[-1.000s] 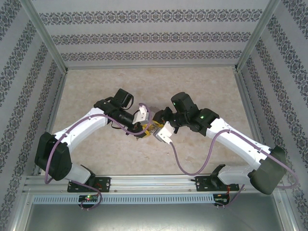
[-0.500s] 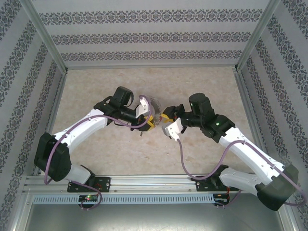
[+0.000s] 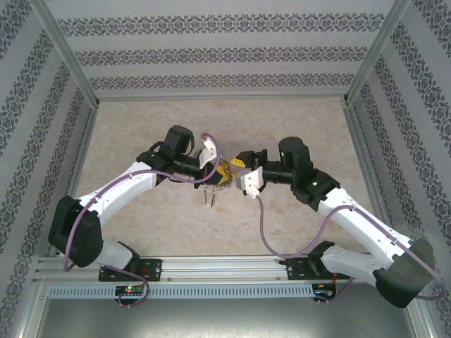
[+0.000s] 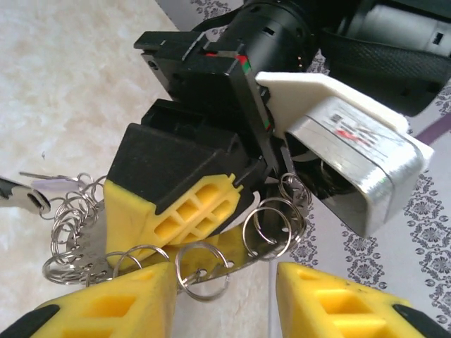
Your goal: Put the keys on the keyring
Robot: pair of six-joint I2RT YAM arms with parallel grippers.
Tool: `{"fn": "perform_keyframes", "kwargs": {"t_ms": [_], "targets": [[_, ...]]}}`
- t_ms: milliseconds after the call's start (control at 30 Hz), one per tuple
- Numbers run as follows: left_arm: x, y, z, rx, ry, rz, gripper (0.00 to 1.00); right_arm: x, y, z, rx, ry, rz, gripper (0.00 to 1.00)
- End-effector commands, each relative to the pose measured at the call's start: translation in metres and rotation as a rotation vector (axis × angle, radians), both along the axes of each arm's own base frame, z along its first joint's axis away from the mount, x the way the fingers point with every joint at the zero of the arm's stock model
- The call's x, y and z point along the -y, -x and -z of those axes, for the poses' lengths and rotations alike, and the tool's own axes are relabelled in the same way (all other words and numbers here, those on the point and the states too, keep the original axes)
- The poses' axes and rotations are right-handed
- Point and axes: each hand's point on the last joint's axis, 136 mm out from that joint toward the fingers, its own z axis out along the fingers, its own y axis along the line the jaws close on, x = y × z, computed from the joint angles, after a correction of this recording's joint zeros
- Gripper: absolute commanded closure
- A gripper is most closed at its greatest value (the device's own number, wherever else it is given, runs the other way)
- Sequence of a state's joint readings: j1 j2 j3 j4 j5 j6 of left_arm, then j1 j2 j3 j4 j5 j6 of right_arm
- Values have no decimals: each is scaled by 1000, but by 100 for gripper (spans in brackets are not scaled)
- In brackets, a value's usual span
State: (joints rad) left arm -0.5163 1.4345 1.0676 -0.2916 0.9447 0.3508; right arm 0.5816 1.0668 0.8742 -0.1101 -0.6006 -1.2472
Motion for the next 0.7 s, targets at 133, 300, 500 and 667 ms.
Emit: {"fn": "perform_keyframes", "kwargs": {"t_ms": [133, 300, 500, 667], "targets": [[1, -5, -37, 67, 96, -12, 100, 11, 24, -10, -241, -150, -33, 57], [-1, -10, -52, 69, 148, -27, 100, 11, 25, -4, -470, -241, -18, 60], [-5, -11, -66, 66, 198, -6, 100, 14, 12, -10, -620, -344, 20, 63], [-11, -17, -67, 92, 200, -27, 100, 16, -20, -15, -1020, -492, 95, 62]]}}
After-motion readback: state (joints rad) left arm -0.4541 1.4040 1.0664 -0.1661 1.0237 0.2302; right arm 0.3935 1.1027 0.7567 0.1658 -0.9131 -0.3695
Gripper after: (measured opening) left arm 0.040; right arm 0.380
